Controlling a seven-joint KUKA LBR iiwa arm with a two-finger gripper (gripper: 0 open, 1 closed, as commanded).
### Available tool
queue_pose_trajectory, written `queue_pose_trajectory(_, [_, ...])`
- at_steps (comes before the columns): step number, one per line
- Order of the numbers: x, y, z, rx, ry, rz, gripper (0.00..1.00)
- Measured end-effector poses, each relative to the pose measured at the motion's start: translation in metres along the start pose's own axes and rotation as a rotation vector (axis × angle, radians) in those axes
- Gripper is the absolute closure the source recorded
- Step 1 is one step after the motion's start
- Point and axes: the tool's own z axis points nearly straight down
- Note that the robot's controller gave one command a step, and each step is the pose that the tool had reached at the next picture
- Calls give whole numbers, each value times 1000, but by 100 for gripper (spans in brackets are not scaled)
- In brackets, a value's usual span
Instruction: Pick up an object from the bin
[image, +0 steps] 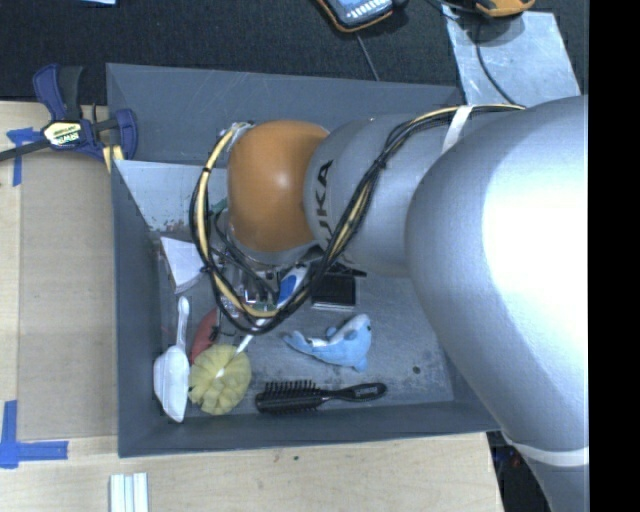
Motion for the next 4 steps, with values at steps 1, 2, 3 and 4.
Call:
queue_pose_trajectory(1, [7,-12,-7,-4,-15,-26,0])
queue_pose_trajectory(2, [20,5,30,-2,-10,-230,0])
queue_pose_trajectory(3, [10,4,-66,-3,-12,-118,0])
queue_pose_trajectory(4, [27,-12,11,-3,-15,-227,0])
